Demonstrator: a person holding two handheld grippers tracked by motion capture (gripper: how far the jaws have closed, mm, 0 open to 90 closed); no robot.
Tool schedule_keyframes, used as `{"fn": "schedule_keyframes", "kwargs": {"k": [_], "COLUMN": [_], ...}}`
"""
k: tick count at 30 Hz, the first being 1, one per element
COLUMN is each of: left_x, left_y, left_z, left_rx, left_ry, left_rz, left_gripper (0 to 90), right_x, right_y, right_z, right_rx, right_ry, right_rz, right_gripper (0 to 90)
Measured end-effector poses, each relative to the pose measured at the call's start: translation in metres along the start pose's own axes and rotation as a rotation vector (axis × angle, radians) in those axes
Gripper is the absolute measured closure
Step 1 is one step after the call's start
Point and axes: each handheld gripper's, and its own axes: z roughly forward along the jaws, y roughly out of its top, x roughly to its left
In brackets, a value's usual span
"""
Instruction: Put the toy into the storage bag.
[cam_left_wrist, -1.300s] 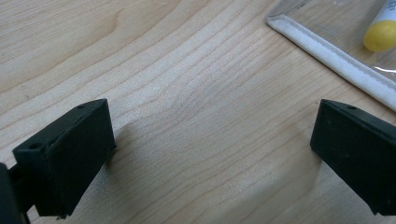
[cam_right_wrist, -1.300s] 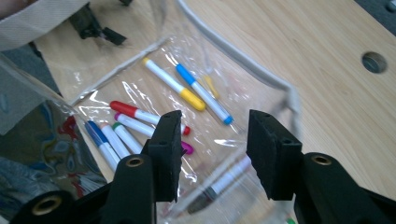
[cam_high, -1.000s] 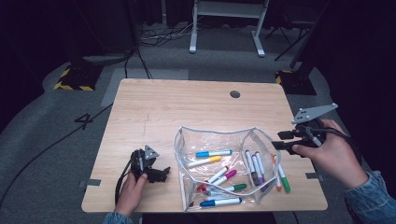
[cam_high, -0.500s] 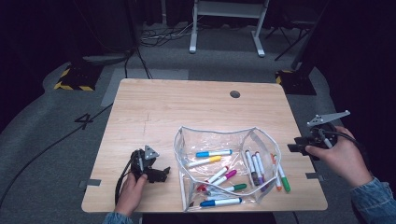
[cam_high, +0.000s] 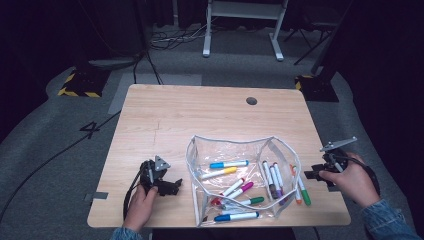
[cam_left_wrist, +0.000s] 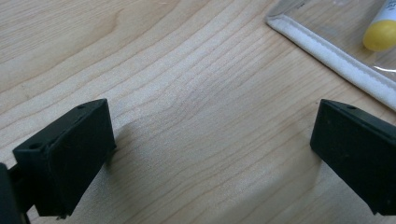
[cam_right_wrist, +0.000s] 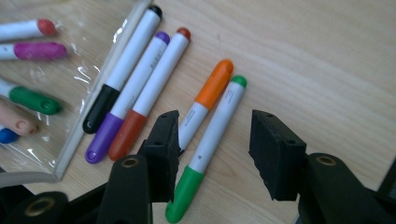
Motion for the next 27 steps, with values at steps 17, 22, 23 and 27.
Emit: {"fn": "schedule_keyframes", "kwargs": {"k": [17, 22, 23, 27], "left_x": [0.000, 0.000, 0.000, 0.000], "left_y": [0.000, 0.000, 0.000, 0.000], "left_z": [0.000, 0.000, 0.000, 0.000], "left_rx": [0.000, 0.002, 0.000, 0.000], "left_ry": [0.000, -0.001, 0.000, 0.000], "left_rz": [0.000, -0.002, 0.000, 0.000], "left_gripper": [0.1, 0.1, 0.1, 0.1], "right_x": [-0.008, -0.015, -0.016, -0.018], "right_y": [-0.020, -0.022, -0.022, -0.021], "right_z": [0.054, 0.052, 0.052, 0.047], "right_rx": [0.147, 0.156, 0.159, 0.152], "right_ry": [-0.040, -0.095, -0.088, -0.073], "right_rz": [0.061, 0.121, 0.127, 0.137], "right_gripper": [69.8, 77.1, 77.2, 77.2]}}
